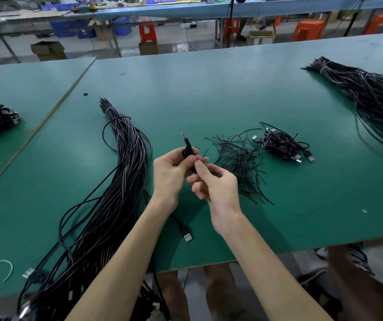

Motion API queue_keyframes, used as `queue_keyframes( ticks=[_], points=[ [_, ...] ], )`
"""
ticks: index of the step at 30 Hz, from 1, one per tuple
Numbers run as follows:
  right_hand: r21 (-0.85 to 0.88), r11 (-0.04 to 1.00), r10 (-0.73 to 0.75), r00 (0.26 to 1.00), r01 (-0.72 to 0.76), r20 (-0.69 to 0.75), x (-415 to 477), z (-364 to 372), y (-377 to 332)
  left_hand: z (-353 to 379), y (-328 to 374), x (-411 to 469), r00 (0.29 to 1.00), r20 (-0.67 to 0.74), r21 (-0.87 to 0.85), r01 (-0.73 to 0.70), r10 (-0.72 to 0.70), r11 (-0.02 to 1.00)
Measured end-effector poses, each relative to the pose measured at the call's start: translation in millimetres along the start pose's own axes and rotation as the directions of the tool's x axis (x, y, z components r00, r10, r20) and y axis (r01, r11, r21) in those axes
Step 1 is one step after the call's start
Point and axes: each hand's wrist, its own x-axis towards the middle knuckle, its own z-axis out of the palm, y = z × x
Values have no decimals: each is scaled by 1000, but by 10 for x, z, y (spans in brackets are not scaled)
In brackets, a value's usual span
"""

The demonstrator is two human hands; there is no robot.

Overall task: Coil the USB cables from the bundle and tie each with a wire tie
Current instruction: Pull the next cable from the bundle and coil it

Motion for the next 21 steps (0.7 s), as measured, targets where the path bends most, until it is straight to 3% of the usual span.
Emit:
queue_keyframes(
  ticks=[7,10,16,21],
  points=[
    [130,989,52,986,-73,157,-2,8,-6,2,8,3,991,96,-306,122,-97,944],
    [180,978,74,980,-108,187,4,2,1,-3,1,10,984,107,-327,171,-143,929],
    [-25,997,-72,997,72,8,23,89,82,-7,6,-18,935,180,-382,354,-307,854],
    [-29,990,-134,990,135,33,41,101,70,-32,26,-26,912,240,-371,404,-333,836]
  ],
)
